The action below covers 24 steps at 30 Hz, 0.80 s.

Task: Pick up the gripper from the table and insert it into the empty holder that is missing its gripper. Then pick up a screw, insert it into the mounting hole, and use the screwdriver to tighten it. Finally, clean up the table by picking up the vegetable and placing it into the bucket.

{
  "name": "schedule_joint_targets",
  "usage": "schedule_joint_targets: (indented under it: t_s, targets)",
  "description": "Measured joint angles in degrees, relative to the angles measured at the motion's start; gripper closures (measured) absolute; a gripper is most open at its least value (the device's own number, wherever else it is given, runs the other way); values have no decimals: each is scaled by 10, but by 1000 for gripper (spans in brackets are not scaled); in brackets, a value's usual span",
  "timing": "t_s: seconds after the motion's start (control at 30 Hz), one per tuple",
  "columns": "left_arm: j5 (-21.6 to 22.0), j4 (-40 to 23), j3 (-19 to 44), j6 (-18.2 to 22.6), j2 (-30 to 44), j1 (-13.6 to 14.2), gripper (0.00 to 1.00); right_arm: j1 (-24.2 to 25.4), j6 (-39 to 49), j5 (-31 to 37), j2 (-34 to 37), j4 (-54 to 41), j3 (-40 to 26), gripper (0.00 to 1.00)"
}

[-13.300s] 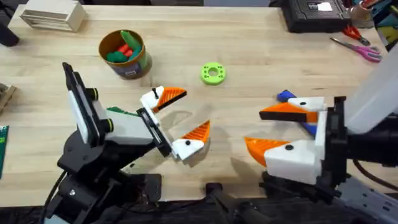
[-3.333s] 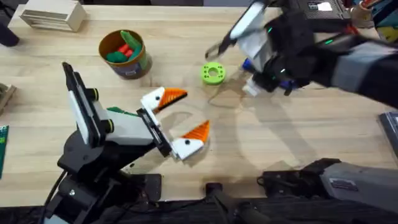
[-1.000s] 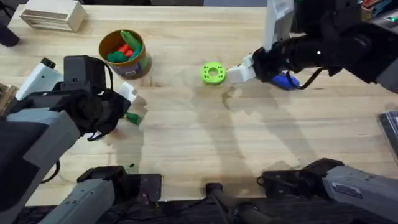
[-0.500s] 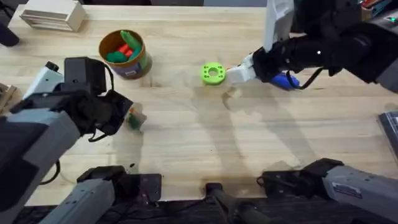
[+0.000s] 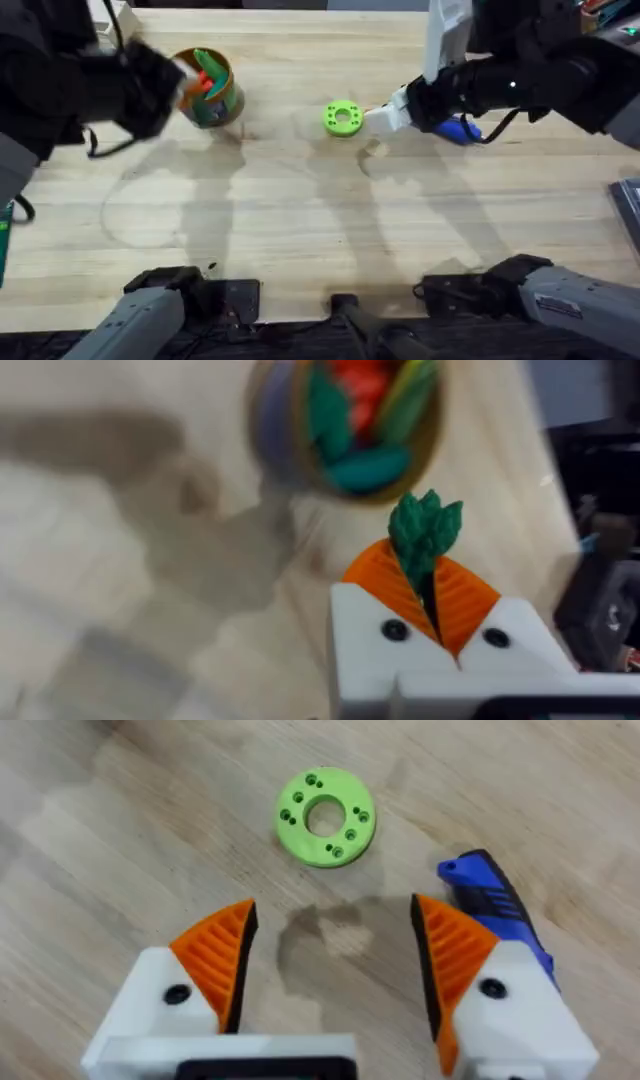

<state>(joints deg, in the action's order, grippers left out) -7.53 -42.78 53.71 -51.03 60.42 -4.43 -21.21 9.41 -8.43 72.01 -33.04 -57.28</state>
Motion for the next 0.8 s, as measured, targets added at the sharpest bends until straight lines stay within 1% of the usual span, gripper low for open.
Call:
schedule_joint_targets:
  t_s: [0.1, 0.23, 0.37, 0.53, 0.7, 0.73, 0.77, 0.8]
  targets:
    - [17, 69, 4, 38, 1, 0, 987, 0, 0, 0, 0, 0, 0, 145]
    - [48, 132, 5, 65, 28, 0, 988, 0, 0, 0, 0, 0, 0, 144]
    - [72, 172, 5, 76, 92, 0, 988, 0, 0, 0, 0, 0, 0, 145]
    - [76, 241, 5, 81, 176, 0, 988, 0, 0, 0, 0, 0, 0, 144]
    - [73, 255, 5, 82, 210, 0, 987, 0, 0, 0, 0, 0, 0, 145]
    - [74, 254, 5, 87, 214, 0, 913, 0, 0, 0, 0, 0, 0, 145]
    - [74, 255, 5, 86, 218, 0, 816, 0, 0, 0, 0, 0, 0, 145]
    - [74, 255, 5, 86, 220, 0, 673, 0, 0, 0, 0, 0, 0, 145]
